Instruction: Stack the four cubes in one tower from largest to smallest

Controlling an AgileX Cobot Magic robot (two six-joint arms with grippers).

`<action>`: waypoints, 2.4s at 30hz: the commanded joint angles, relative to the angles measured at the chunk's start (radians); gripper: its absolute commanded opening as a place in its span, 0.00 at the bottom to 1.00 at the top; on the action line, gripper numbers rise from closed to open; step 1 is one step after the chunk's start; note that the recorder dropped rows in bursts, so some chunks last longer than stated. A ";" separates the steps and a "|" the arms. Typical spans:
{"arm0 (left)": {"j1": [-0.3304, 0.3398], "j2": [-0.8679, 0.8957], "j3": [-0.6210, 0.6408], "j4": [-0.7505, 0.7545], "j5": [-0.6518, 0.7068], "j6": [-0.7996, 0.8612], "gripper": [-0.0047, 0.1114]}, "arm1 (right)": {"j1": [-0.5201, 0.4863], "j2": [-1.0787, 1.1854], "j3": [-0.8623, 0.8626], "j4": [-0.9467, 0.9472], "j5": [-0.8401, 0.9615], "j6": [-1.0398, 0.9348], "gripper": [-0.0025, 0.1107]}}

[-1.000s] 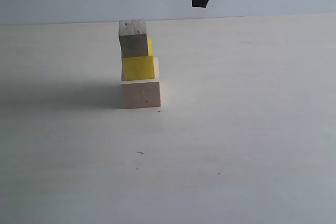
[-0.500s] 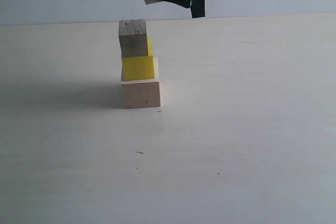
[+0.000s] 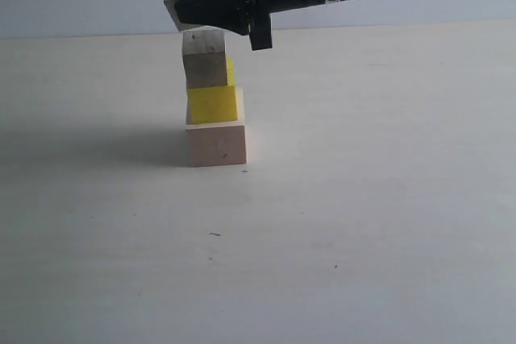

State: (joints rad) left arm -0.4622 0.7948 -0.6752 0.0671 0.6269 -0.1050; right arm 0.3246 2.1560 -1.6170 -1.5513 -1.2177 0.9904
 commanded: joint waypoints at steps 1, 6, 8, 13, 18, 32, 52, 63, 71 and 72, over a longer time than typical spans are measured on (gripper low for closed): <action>-0.002 0.003 0.003 0.008 -0.014 0.001 0.04 | 0.002 0.018 -0.008 0.026 -0.003 0.001 0.02; -0.002 0.003 0.003 0.008 -0.014 0.001 0.04 | 0.002 0.031 -0.008 0.031 -0.003 -0.002 0.02; -0.002 0.003 0.003 0.008 -0.014 0.001 0.04 | 0.002 0.037 -0.008 0.031 -0.003 -0.002 0.02; -0.002 0.003 0.003 0.008 -0.014 0.001 0.04 | 0.002 0.053 -0.008 0.031 -0.003 -0.002 0.02; -0.002 0.003 0.003 0.008 -0.014 0.001 0.04 | 0.002 0.057 -0.008 0.024 -0.003 -0.002 0.02; -0.002 0.003 0.003 0.008 -0.022 0.001 0.04 | -0.023 0.057 -0.008 -0.031 -0.003 0.026 0.02; -0.002 0.003 0.003 0.008 -0.024 -0.004 0.04 | -0.023 0.024 -0.008 0.005 -0.003 0.023 0.02; -0.002 0.003 0.003 0.008 -0.029 -0.004 0.04 | -0.004 0.022 -0.008 -0.032 -0.003 0.046 0.02; -0.002 0.004 0.003 0.008 -0.040 -0.004 0.04 | -0.005 0.020 -0.008 -0.022 -0.003 0.025 0.02; -0.002 0.004 0.003 0.008 -0.040 -0.004 0.04 | -0.005 0.020 -0.008 -0.022 -0.003 0.025 0.02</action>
State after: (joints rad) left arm -0.4622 0.7948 -0.6752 0.0711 0.6035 -0.1047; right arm 0.3202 2.1908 -1.6170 -1.5886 -1.2179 1.0279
